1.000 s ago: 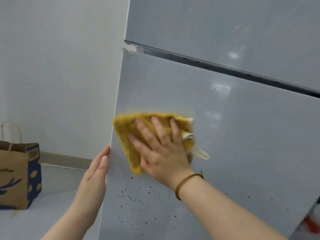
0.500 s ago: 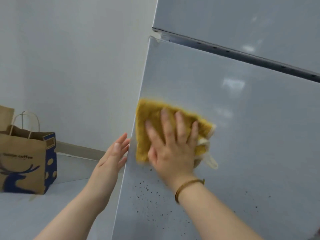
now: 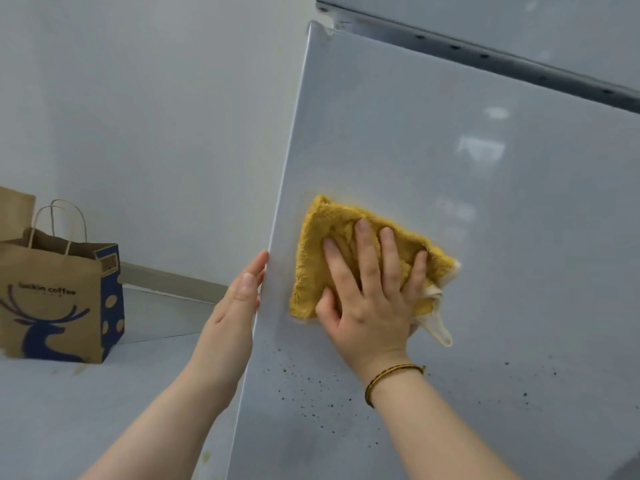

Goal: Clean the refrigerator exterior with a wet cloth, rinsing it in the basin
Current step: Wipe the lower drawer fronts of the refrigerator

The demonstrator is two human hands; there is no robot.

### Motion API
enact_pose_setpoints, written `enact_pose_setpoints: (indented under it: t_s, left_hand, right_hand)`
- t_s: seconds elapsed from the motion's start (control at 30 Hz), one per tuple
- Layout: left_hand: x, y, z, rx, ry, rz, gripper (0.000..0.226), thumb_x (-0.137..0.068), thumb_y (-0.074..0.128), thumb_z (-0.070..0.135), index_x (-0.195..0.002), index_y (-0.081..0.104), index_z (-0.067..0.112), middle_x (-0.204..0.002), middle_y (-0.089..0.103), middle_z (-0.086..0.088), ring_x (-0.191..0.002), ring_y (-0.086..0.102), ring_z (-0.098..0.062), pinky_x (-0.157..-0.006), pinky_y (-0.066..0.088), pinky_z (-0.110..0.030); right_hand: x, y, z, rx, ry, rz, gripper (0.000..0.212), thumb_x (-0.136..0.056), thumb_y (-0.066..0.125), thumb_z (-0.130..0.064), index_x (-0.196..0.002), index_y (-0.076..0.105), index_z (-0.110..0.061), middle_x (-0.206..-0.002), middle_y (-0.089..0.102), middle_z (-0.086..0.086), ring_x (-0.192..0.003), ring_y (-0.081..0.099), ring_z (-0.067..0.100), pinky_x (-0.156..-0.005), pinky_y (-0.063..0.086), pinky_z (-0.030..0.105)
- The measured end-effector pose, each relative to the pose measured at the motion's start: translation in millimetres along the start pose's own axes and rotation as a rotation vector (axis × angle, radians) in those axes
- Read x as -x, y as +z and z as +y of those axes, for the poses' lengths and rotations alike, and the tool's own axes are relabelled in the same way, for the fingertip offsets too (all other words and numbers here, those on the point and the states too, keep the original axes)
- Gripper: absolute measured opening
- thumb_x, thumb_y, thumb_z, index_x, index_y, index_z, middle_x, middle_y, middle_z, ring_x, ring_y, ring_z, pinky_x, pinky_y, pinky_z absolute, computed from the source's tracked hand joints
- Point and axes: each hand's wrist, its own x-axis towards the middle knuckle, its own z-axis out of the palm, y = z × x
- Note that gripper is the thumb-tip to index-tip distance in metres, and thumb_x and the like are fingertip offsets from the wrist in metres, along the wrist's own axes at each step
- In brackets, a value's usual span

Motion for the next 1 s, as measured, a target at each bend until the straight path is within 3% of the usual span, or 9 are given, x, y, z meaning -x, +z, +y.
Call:
enact_pose_setpoints:
  t_s: [0.1, 0.27, 0.33, 0.43, 0.53, 0.67, 0.73, 0.83, 1.0]
  left_hand:
    - [1.3, 3.2, -1.6, -0.021, 0.006, -0.005, 0.026, -0.095, 0.022, 0.041, -0.101, 0.041, 0.058, -0.120, 0.043, 0.030, -0.122, 0.037, 0.005, -0.104, 0.025, -0.020]
    - [4.6, -5.3, -7.5, -0.037, -0.015, -0.055, 0.027, -0.082, 0.039, 0.066, -0.108, 0.039, 0.057, -0.126, 0.043, 0.025, -0.118, 0.041, 0.004, -0.099, 0.027, -0.021]
    - [7.0, -7.2, -13.9, -0.060, -0.030, -0.049, 0.034, -0.078, 0.037, 0.065, -0.111, 0.037, 0.055, -0.128, 0.043, 0.023, -0.122, 0.039, 0.000, -0.099, 0.025, -0.021]
    - [10.4, -5.4, -18.0, -0.048, -0.011, -0.038, 0.032, -0.076, 0.036, 0.057, -0.108, 0.038, 0.055, -0.126, 0.042, 0.025, -0.128, 0.035, 0.000, -0.100, 0.025, -0.019]
    - [11.3, -2.7, -23.5, -0.053, 0.005, -0.016, 0.024, -0.084, 0.040, 0.053, -0.107, 0.038, 0.058, -0.125, 0.041, 0.030, -0.128, 0.034, 0.003, -0.098, 0.027, -0.017]
    - [16.2, 4.0, -32.8, -0.098, 0.042, 0.024, 0.029, -0.095, 0.032, 0.030, -0.116, 0.030, 0.051, -0.133, 0.034, 0.024, -0.126, 0.028, 0.006, -0.099, 0.021, -0.016]
    - [19.3, 4.3, -42.4, -0.140, 0.078, 0.029, 0.033, -0.094, 0.034, 0.027, -0.118, 0.028, 0.049, -0.136, 0.029, 0.028, -0.124, 0.026, 0.015, -0.100, 0.020, -0.011]
    - [29.1, 2.9, -59.9, -0.276, 0.195, 0.013, 0.042, -0.087, 0.047, 0.040, -0.117, 0.025, 0.061, -0.128, 0.014, 0.053, -0.117, 0.014, 0.033, -0.093, 0.016, 0.007]
    - [39.6, 9.8, -80.6, -0.530, 0.288, -0.130, 0.050, -0.072, 0.032, 0.058, -0.114, 0.013, 0.079, -0.130, -0.003, 0.056, -0.130, -0.002, 0.022, -0.094, 0.012, 0.006]
  right_hand:
    - [44.1, 4.3, -22.3, -0.028, -0.035, -0.090, 0.040, -0.090, 0.035, -0.032, -0.130, 0.040, -0.030, -0.145, 0.019, 0.002, -0.144, 0.004, 0.022, -0.111, 0.007, 0.053]
    - [130.1, -1.4, -14.3, 0.011, -0.672, -0.383, 0.051, -0.079, 0.048, -0.031, -0.128, 0.035, -0.025, -0.144, 0.024, -0.003, -0.136, 0.010, 0.025, -0.116, -0.005, 0.047]
    - [132.5, -3.1, -5.3, 0.028, -0.785, -0.411, 0.060, -0.072, 0.053, -0.034, -0.127, 0.033, -0.023, -0.142, 0.023, -0.005, -0.135, 0.015, 0.025, -0.116, -0.005, 0.045]
    - [103.4, -2.0, 7.3, -0.045, -0.668, -0.284, 0.055, -0.074, 0.058, -0.029, -0.125, 0.040, -0.024, -0.140, 0.029, -0.004, -0.134, 0.021, 0.024, -0.117, -0.001, 0.042]
    - [64.3, -2.4, 17.9, -0.080, -0.261, -0.099, 0.042, -0.083, 0.050, -0.030, -0.124, 0.045, -0.028, -0.136, 0.037, -0.001, -0.133, 0.021, 0.021, -0.113, 0.009, 0.043]
    - [66.7, 1.6, -2.6, -0.028, 0.046, -0.036, 0.044, -0.084, 0.045, -0.032, -0.128, 0.042, -0.029, -0.151, 0.018, 0.003, -0.144, 0.006, 0.019, -0.114, 0.008, 0.046]
    - [95.1, 5.2, -14.1, -0.025, -0.034, -0.104, 0.040, -0.089, 0.038, -0.033, -0.129, 0.041, -0.030, -0.156, 0.004, 0.001, -0.144, 0.003, 0.020, -0.115, 0.006, 0.046]
    - [147.4, 3.1, -7.9, -0.030, -0.372, -0.276, 0.039, -0.093, 0.030, -0.027, -0.131, 0.039, -0.029, -0.153, 0.012, 0.002, -0.144, 0.003, 0.023, -0.117, 0.003, 0.045]
    - [145.9, -2.8, 27.4, -0.049, -0.726, -0.316, 0.042, -0.090, 0.036, -0.016, -0.132, 0.037, -0.023, -0.142, 0.029, -0.005, -0.140, 0.015, 0.024, -0.117, 0.004, 0.041]
